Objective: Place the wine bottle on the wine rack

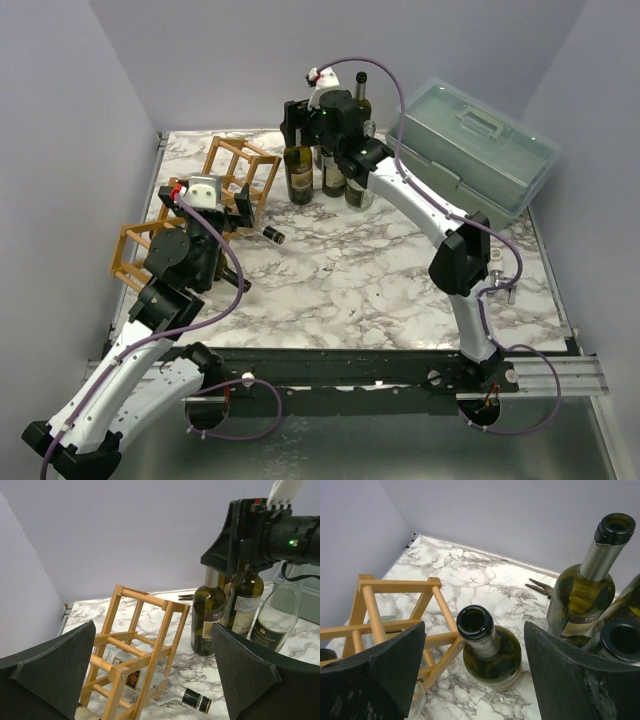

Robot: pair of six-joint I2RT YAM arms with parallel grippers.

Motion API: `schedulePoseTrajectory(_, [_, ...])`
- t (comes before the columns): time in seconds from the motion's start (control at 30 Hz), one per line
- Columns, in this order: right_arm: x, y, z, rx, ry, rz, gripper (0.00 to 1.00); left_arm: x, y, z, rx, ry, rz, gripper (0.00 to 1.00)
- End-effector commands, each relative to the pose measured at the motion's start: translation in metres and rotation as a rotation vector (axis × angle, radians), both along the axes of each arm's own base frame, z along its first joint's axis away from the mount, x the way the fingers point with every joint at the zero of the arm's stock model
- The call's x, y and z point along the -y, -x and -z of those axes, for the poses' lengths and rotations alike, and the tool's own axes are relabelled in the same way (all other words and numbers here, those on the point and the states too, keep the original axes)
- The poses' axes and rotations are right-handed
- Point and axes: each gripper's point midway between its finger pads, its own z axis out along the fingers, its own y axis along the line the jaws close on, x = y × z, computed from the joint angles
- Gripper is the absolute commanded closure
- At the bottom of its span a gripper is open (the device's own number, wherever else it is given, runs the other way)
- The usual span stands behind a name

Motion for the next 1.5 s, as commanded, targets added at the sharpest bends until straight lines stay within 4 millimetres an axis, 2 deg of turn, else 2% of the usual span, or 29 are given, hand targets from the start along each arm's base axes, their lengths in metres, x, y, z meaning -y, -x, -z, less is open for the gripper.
schedulePoseTrajectory(0.0, [-0.007, -0.02, 0.019, 0.001, 0.027, 0.006, 0.21, 0.004, -0.002, 0.0, 0.004, 0.014, 0.017, 0.01])
schedulePoseTrajectory(0.1, [-0.009, -0.029, 0.026, 0.019, 0.016, 0.032, 0.24, 0.006, -0.002, 0.0, 0.002, 0.014, 0.028, 0.01])
schedulePoseTrajectory(0.23, [-0.014, -0.035, 0.033, 0.033, 0.008, 0.028, 0.36, 0.004, -0.003, 0.0, -0.001, 0.006, 0.016, 0.01])
schedulePoseTrajectory(0.47, [-0.017, -0.039, 0.051, 0.046, 0.017, 0.02, 0.4, 0.001, -0.004, 0.002, -0.005, 0.005, 0.004, 0.01])
schedulePoseTrajectory(0.67, [-0.02, -0.031, 0.063, 0.028, 0.04, -0.026, 0.62, -0.001, -0.005, 0.003, -0.011, 0.003, -0.01, 0.01])
schedulePoseTrajectory(0.77, [-0.022, -0.025, 0.06, 0.024, 0.043, -0.057, 0.76, 0.0, -0.004, 0.003, -0.007, 0.008, -0.002, 0.01])
schedulePoseTrajectory(0.93, [-0.016, -0.006, 0.047, -0.003, 0.057, -0.097, 0.91, -0.001, -0.002, 0.0, 0.0, 0.017, 0.001, 0.01])
schedulePoseTrajectory(1.1, [0.007, 0.023, 0.042, -0.032, 0.119, -0.098, 0.93, 0.005, -0.005, 0.002, -0.01, 0.018, 0.019, 0.01])
schedulePoseTrajectory(1.27, [0.043, 0.066, 0.028, -0.048, 0.134, -0.095, 1.0, 0.02, -0.01, 0.01, -0.04, 0.012, 0.08, 0.01])
schedulePoseTrajectory(1.3, [0.049, 0.076, 0.022, -0.044, 0.115, -0.101, 1.0, 0.023, -0.012, 0.012, -0.052, 0.008, 0.093, 0.01])
schedulePoseTrajectory(1.37, [0.06, 0.096, 0.026, -0.061, 0.09, -0.115, 0.99, 0.03, -0.014, 0.014, -0.064, 0.005, 0.124, 0.01])
schedulePoseTrajectory(1.47, [0.076, 0.125, 0.017, -0.062, 0.017, -0.123, 0.99, 0.042, -0.018, 0.02, -0.085, -0.009, 0.171, 0.01])
